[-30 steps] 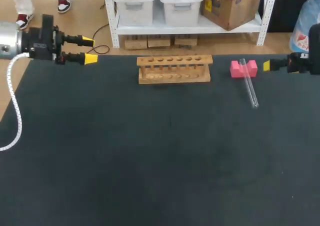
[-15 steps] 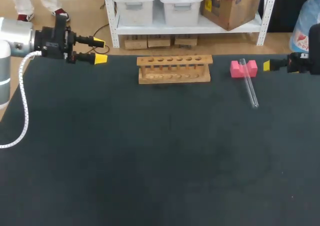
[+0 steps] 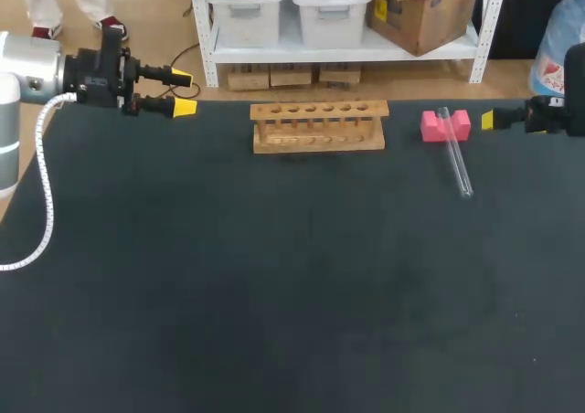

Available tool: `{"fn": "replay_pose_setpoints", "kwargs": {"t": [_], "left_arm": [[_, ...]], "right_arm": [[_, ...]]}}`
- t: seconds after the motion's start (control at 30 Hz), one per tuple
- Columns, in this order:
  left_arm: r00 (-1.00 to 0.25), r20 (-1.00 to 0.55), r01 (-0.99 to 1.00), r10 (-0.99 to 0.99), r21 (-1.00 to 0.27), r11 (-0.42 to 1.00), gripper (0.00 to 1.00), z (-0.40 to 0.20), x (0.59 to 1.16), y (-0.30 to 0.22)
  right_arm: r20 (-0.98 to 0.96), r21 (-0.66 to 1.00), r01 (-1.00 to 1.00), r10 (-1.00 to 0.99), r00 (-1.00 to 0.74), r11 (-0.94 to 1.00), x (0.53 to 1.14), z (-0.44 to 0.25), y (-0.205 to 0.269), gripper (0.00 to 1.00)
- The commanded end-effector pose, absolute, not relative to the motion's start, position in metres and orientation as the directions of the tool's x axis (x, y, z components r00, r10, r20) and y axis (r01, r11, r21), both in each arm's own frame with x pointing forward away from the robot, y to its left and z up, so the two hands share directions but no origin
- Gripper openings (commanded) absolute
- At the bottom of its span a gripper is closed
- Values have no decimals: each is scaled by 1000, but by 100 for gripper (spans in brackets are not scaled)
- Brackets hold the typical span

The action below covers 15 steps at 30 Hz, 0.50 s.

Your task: Grasp the test tube, adjust it, and insert it.

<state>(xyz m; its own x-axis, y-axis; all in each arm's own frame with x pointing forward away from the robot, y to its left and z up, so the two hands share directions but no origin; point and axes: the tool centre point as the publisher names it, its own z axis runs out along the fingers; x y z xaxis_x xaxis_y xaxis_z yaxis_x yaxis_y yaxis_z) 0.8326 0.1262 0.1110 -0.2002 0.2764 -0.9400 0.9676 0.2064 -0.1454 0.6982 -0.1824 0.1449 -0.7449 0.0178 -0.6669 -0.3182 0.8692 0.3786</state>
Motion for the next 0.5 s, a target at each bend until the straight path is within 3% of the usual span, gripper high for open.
{"fn": "replay_pose_setpoints", "kwargs": {"t": [0.03, 0.5], "left_arm": [[-198, -941, 968, 275, -143, 206, 100, 110, 832, 126], [-198, -941, 968, 275, -143, 206, 100, 110, 832, 126]], "right_arm": [[-665, 343, -305, 0, -747, 888, 699, 144, -183, 100], [-694, -12, -44, -40, -719, 999, 726, 117, -189, 100]]}}
